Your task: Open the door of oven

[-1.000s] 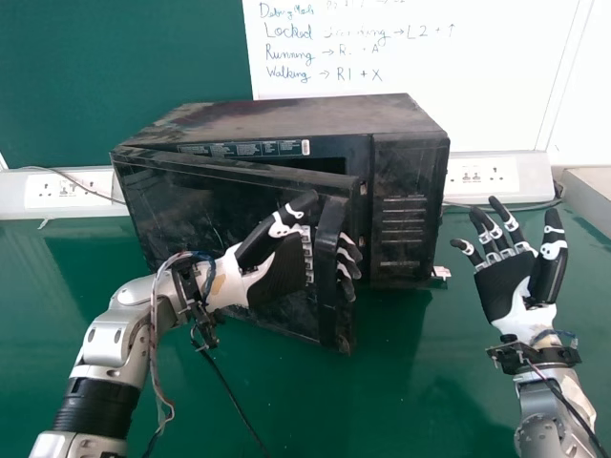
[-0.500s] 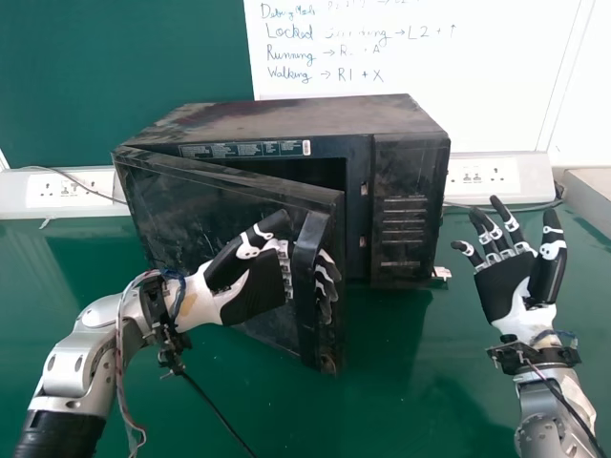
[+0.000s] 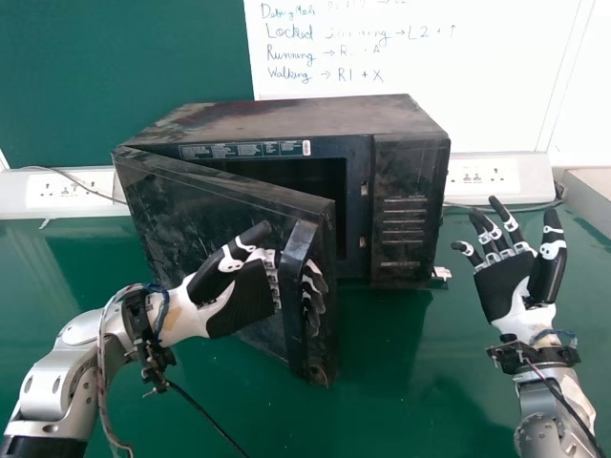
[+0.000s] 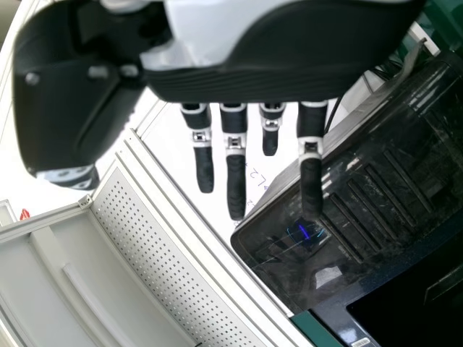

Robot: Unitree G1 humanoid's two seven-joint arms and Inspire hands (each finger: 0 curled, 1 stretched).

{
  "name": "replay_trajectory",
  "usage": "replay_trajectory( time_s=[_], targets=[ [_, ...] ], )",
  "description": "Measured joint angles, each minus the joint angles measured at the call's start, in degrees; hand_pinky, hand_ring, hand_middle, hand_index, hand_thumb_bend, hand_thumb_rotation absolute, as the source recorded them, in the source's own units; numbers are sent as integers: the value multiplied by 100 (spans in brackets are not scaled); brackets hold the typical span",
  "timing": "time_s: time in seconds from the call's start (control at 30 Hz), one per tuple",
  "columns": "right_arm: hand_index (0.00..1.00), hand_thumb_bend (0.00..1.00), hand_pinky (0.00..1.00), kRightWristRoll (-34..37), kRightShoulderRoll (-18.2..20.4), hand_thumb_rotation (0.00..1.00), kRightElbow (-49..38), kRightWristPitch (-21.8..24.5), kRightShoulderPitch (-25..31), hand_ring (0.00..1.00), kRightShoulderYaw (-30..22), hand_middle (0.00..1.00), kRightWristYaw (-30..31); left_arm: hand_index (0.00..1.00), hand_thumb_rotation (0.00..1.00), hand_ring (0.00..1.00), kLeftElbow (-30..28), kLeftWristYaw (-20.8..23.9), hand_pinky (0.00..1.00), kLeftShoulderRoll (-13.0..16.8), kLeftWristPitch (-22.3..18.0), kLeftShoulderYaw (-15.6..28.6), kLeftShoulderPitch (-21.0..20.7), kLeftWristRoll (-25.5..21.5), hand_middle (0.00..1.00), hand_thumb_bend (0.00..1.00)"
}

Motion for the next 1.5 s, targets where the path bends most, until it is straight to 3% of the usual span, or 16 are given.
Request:
replay_trajectory(
  time_s=[0.37, 0.73, 1.13, 1.5],
  targets=[
    [55, 100, 53, 14, -39, 87, 66, 0, -28, 45, -60, 51, 1, 77, 85, 42, -358, 81, 34, 123, 197, 167, 287, -166, 62, 78],
    [55, 100, 53, 16, -77, 87, 194, 0, -83, 45, -103, 51, 49, 72, 87, 41, -226, 8, 33, 177, 9, 274, 385, -219, 61, 77],
    [56, 100, 53, 27, -104, 86, 365, 0, -181, 45, -180, 51, 147, 69, 83, 40, -194, -143, 31, 404, 54, 478, 644, -535, 60, 78],
    [55, 100, 52, 22, -168, 88, 416, -9, -189, 45, -206, 51, 158, 70, 86, 38, -94, -635, 28, 560, -59, 629, 731, -627, 61, 77]
  ],
)
